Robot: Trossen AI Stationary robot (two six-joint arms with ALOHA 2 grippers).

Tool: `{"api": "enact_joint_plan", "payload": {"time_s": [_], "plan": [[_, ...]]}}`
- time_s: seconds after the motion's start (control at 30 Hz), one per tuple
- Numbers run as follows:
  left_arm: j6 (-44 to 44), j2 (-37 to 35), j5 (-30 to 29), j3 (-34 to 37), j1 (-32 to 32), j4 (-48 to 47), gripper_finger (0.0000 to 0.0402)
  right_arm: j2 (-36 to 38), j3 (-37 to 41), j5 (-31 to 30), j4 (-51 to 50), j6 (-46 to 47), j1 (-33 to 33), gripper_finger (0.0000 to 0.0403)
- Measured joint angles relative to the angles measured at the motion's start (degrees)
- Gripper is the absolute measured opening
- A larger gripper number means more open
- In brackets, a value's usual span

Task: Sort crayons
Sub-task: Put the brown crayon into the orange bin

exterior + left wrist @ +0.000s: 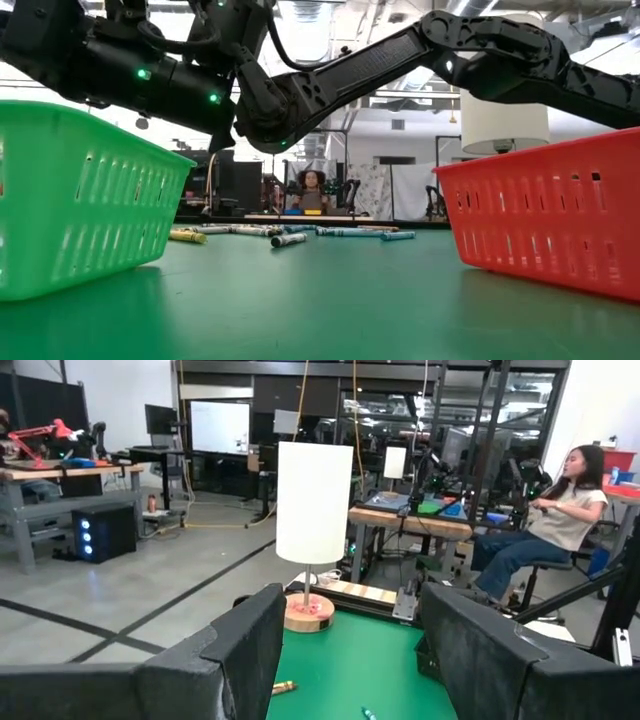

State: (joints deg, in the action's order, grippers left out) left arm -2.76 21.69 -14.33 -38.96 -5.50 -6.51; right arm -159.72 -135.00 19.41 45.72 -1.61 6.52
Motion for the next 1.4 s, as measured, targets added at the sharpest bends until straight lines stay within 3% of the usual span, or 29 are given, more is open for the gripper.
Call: {"api": "enact_joint_plan", "payload": {"time_s": [0.73,0.9,1.07,1.27,1.4], "plan": [[-1.96,3.96,-0.05,0.0,0.02,-1.84,0.0223,0.05,0.0,5.66,-3.24,1.03,0.9,0.0],[-3.79,5.04,-0.12,0.0,0.0,-3.6,0.0223,0.07,0.0,2.94,-6.65,3.54,0.79,0.0],[-4.74,5.05,-3.96,0.0,0.01,-7.02,0.0223,0.24,0.0,0.49,-6.99,3.54,0.09,0.0],[-5.46,5.07,-5.11,0.0,0.0,-7.27,0.0223,0.25,0.0,1.88,-5.41,0.81,0.28,0.0],[-5.47,5.07,-5.1,0.0,0.0,-6.64,0.0223,0.4,0.0,-0.74,-7.14,5.09,-0.16,0.0]]}}
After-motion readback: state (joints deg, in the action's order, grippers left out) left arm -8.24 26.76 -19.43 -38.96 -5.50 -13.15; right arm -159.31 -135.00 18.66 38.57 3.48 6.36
